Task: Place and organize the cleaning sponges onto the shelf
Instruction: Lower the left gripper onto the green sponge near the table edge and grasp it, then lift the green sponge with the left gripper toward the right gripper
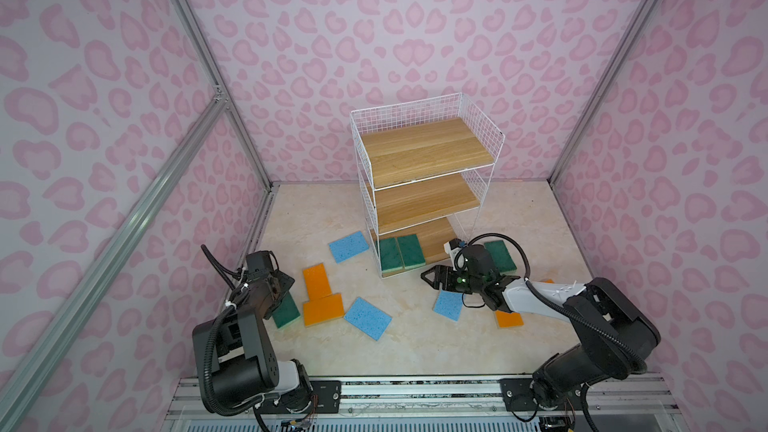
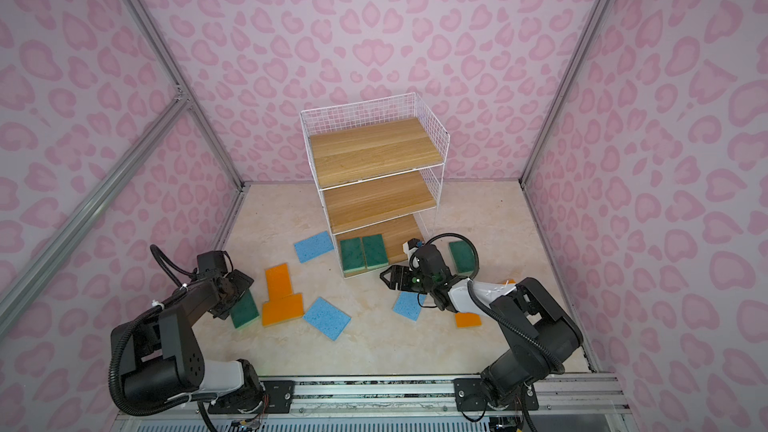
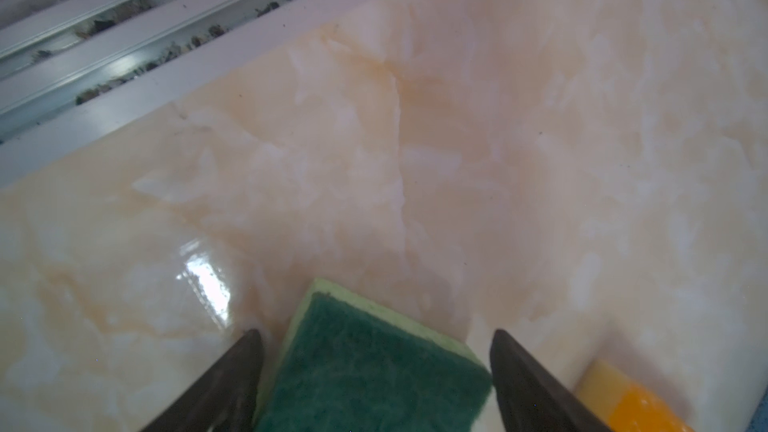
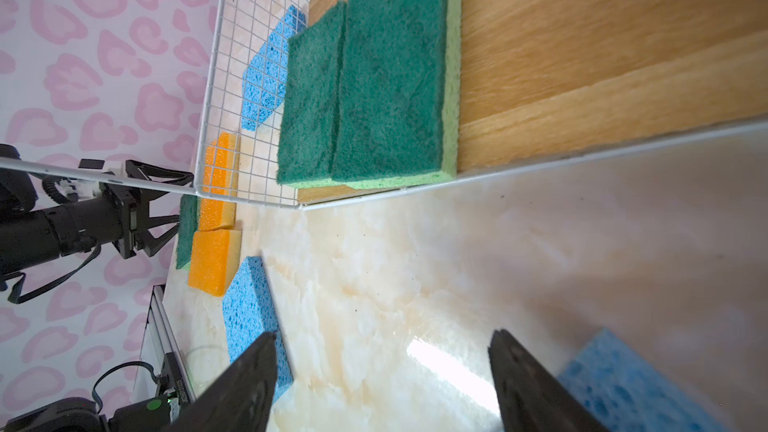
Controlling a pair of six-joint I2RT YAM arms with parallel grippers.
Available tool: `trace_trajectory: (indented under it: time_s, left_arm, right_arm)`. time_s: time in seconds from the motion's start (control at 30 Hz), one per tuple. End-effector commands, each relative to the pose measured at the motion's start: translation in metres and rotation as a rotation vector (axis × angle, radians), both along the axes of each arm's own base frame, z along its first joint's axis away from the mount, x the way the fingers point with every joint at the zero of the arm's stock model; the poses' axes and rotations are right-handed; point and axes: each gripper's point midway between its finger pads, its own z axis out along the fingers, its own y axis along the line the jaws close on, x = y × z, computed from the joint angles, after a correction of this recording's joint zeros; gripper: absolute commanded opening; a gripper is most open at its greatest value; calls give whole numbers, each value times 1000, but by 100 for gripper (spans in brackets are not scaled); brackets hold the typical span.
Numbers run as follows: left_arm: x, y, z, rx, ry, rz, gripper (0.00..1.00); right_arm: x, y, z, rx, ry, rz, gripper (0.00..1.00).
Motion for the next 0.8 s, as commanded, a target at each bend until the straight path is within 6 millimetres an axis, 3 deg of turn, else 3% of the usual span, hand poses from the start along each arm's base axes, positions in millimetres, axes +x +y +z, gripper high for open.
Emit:
trace_trajectory:
  time_s: [0.0, 0.07, 0.27, 0.47, 0.77]
  left_arm:
    - [-12, -13, -11, -63, 52, -18, 62]
    - [-11, -14, -12, -63, 58, -27, 54]
    - [-11, -14, -12, -45, 84, -47, 45]
    - [-7, -15, -3, -35, 75, -58, 5]
    - [-1, -16, 41, -8, -2, -94, 3]
  right_arm:
    - [0, 0, 3, 9, -18, 3, 81]
    - [0, 0, 5, 14, -22, 3, 81]
    - [-2, 0, 12, 33, -32, 3, 81]
    - [-3, 0, 17, 42, -45, 2, 80]
    - [-4, 1, 18, 47, -44, 5, 79]
